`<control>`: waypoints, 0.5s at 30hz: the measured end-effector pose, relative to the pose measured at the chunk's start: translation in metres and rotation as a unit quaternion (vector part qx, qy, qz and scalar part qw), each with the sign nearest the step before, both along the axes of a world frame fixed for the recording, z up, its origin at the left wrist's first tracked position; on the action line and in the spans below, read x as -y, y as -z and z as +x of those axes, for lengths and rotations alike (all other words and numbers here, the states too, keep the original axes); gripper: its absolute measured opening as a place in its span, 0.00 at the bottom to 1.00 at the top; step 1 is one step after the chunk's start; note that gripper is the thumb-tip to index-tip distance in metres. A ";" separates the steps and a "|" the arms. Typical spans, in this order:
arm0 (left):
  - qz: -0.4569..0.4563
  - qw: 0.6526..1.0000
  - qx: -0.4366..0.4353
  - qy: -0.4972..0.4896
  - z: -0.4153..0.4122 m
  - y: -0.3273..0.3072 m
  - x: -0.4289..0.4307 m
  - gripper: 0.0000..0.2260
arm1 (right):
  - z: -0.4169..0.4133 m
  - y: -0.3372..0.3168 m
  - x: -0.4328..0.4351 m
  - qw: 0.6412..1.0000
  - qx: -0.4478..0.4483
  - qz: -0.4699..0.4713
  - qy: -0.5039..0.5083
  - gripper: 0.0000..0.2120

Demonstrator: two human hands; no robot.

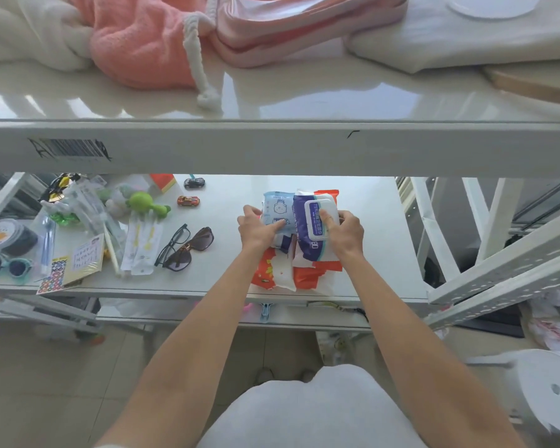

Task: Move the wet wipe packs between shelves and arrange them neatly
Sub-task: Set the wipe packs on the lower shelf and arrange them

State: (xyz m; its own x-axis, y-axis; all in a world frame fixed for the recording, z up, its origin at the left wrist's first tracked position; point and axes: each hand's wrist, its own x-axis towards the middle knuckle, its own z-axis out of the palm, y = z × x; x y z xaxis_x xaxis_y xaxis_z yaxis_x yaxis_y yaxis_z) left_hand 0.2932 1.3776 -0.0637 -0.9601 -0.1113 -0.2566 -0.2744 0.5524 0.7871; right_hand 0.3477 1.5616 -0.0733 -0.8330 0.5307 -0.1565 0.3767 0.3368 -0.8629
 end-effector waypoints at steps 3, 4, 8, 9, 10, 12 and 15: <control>0.017 1.000 0.003 0.010 0.003 0.002 0.003 0.29 | 0.002 -0.001 -0.007 0.999 -0.031 -0.019 0.003 0.17; 0.018 1.000 0.000 0.013 0.004 0.004 0.003 0.29 | 0.003 -0.001 -0.010 0.998 -0.047 -0.033 0.013 0.16; 0.016 1.000 -0.007 0.012 0.003 0.009 0.009 0.26 | 0.008 0.006 -0.039 0.980 -0.097 -0.132 0.112 0.20; 0.019 1.000 -0.004 0.007 0.001 0.008 0.011 0.25 | 0.009 0.010 -0.048 0.972 -0.096 -0.150 0.150 0.21; 0.022 1.000 0.006 0.003 -0.001 0.009 0.013 0.25 | 0.008 0.016 -0.058 0.965 -0.087 -0.158 0.191 0.22; 0.041 0.998 0.056 -0.005 -0.006 0.004 0.016 0.24 | 0.007 0.030 -0.076 0.951 -0.044 -0.147 0.267 0.22; 0.109 0.984 0.139 -0.003 -0.017 0.001 0.021 0.22 | 0.013 0.052 -0.090 0.948 0.056 -0.097 0.298 0.23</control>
